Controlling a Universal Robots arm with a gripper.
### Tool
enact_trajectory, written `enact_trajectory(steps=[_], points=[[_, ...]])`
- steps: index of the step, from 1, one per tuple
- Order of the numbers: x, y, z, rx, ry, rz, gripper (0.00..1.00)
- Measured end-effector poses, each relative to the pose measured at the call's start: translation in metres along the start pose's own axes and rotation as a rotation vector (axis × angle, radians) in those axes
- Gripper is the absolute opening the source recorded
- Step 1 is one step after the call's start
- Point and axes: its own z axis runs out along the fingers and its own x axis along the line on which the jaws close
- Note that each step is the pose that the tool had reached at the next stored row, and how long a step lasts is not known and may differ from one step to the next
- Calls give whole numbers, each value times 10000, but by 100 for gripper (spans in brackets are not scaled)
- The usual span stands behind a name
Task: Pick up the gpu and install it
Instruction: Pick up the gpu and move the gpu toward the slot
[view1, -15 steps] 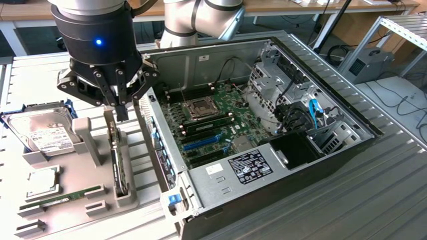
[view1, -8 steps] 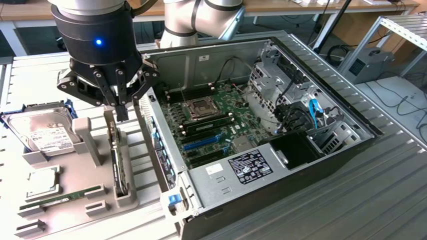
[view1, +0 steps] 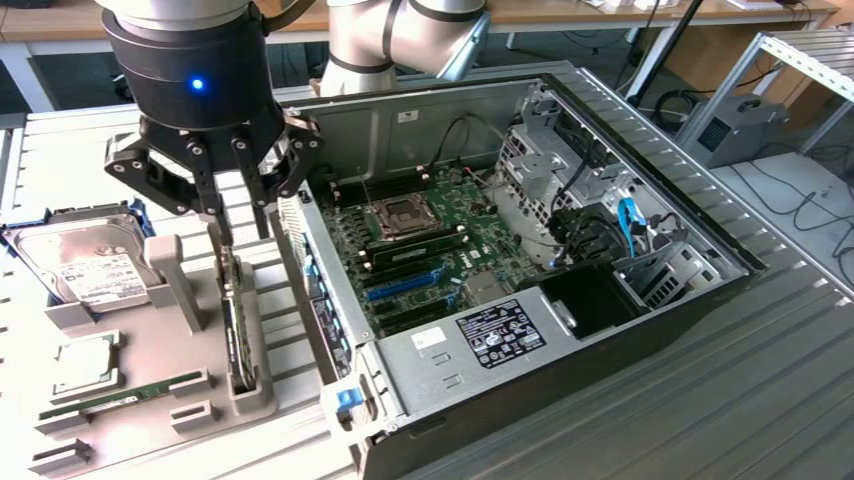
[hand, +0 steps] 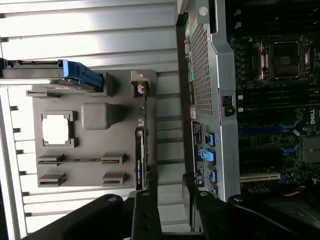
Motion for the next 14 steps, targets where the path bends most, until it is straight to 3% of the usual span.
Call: enact_trajectory(steps=[3, 14], points=[[0, 0, 0, 0, 0, 0, 42], [13, -1, 2, -1, -1, 0, 42]])
